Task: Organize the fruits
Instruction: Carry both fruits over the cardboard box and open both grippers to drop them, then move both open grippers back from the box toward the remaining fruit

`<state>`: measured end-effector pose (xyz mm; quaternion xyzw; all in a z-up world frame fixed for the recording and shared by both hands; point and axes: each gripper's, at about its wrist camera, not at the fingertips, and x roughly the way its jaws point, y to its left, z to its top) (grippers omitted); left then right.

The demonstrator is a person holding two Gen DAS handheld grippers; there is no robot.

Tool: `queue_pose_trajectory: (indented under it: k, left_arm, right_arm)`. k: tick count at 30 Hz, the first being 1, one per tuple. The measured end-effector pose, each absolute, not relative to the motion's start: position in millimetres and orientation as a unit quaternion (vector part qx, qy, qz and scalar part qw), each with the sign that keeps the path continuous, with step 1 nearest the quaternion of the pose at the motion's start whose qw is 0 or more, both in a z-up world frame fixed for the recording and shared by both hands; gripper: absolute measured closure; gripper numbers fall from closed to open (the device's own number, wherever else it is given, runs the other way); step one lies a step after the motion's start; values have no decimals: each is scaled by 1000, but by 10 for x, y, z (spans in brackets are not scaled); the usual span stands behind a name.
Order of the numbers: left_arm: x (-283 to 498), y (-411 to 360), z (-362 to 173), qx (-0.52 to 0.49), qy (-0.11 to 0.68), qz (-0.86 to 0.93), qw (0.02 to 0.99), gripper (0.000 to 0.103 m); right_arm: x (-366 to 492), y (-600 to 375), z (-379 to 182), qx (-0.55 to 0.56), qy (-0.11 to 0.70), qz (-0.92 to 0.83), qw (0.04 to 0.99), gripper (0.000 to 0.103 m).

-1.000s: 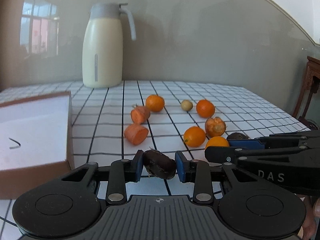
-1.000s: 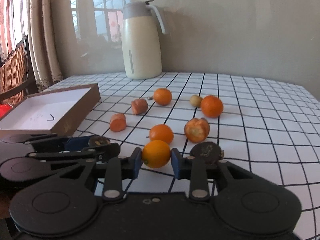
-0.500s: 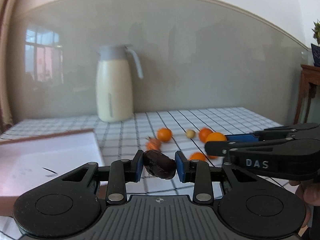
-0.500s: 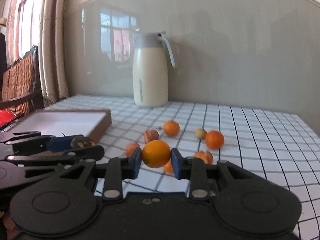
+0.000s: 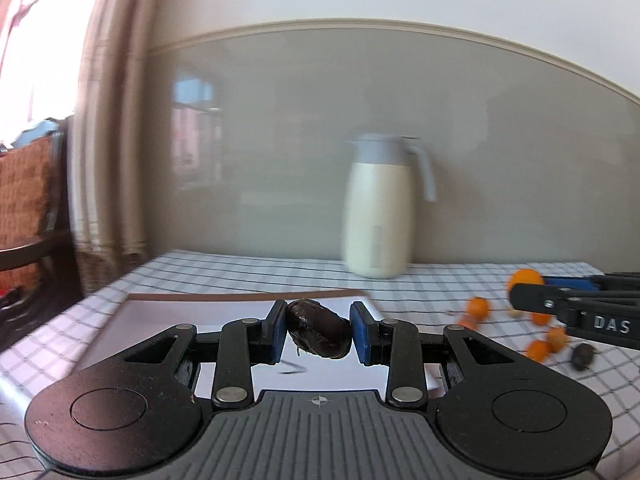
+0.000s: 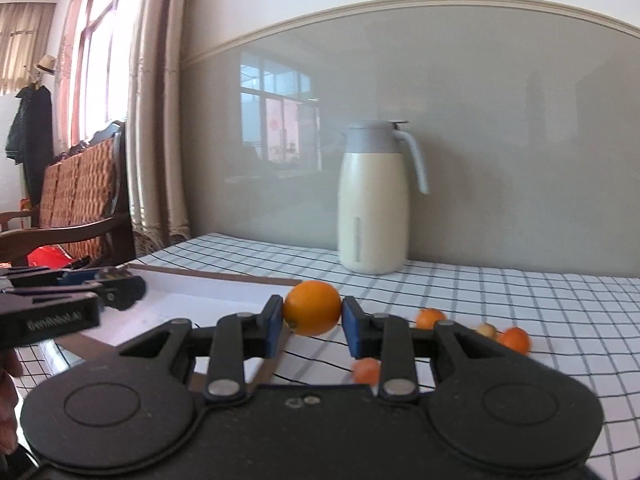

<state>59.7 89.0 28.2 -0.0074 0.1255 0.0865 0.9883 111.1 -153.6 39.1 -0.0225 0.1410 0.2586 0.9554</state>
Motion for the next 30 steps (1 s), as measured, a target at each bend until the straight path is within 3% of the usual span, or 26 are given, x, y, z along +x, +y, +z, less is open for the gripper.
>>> queue_pose_trajectory:
  k: [10, 22, 23, 24, 25, 26, 30]
  left_arm:
    - [510, 1736, 276, -12, 125, 189, 974, 69]
    - [657, 2150, 39, -33, 158, 233, 959, 69]
    - [671, 2173, 16, -38, 167, 236, 957, 68]
    - [690, 2194, 4, -40, 175, 244, 953, 67]
    - [674, 2192, -2, -39, 172, 253, 951, 46]
    - [638, 2186, 6, -37, 162, 263, 950, 4]
    - [562, 2118, 26, -22, 130, 260, 957, 0]
  right_arm:
    - [1220, -900, 492, -66, 118, 301, 944, 80]
    - [1460, -638, 315, -64, 158, 302, 938, 79]
    - [1504, -598, 290, -69, 165, 297, 938, 73]
    - [1536, -558, 253, -79, 168, 281, 942, 47]
    - [1548, -536, 232, -83, 161, 264, 947, 9]
    - [1534, -554, 211, -76, 141, 247, 956, 7]
    - [1508, -609, 222, -47, 138, 258, 955, 6]
